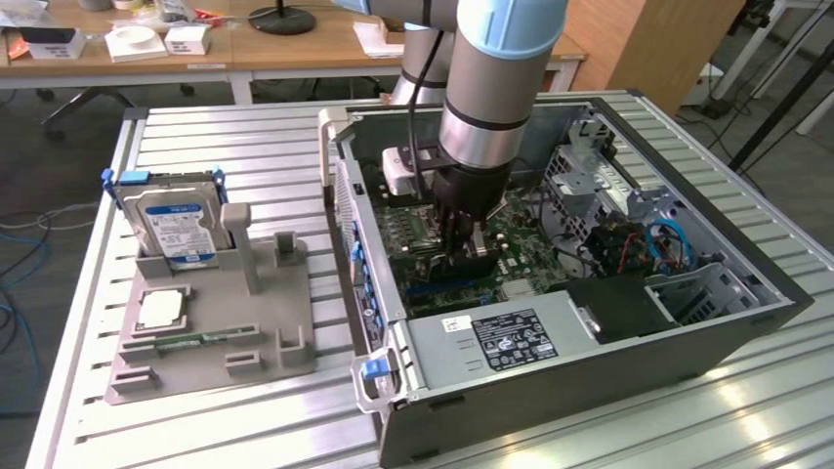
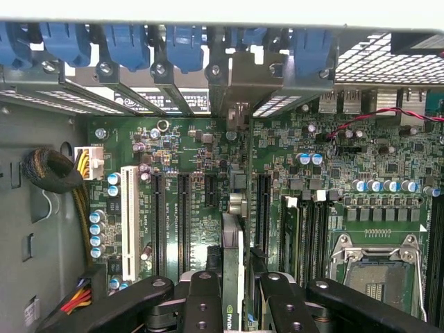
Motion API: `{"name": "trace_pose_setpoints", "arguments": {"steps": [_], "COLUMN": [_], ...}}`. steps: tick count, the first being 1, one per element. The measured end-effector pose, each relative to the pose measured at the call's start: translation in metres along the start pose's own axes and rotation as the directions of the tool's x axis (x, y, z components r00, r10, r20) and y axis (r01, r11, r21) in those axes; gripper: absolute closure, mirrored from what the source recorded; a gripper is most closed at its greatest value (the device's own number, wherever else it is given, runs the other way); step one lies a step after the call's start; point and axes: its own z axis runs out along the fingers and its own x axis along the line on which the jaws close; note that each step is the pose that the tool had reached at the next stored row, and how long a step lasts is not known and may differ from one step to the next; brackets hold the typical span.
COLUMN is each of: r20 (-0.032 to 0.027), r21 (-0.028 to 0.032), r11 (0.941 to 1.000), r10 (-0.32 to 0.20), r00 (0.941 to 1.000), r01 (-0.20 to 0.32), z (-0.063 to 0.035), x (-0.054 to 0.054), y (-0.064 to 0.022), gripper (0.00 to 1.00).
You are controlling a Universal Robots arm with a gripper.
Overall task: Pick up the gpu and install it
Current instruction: 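Insert the gpu into the slot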
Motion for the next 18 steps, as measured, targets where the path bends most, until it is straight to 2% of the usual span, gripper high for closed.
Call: {"name": "trace_pose_setpoints", "arguments": {"steps": [18], "r20": [-0.0002], "r21": [-0.0002], "r11": [1.0000], "r10": [-0.003], "r00": [1.0000], "r01": [0.003], "z": [0.0017], "x": [0.0001], "y": [0.0001], "gripper": [0.74]}}
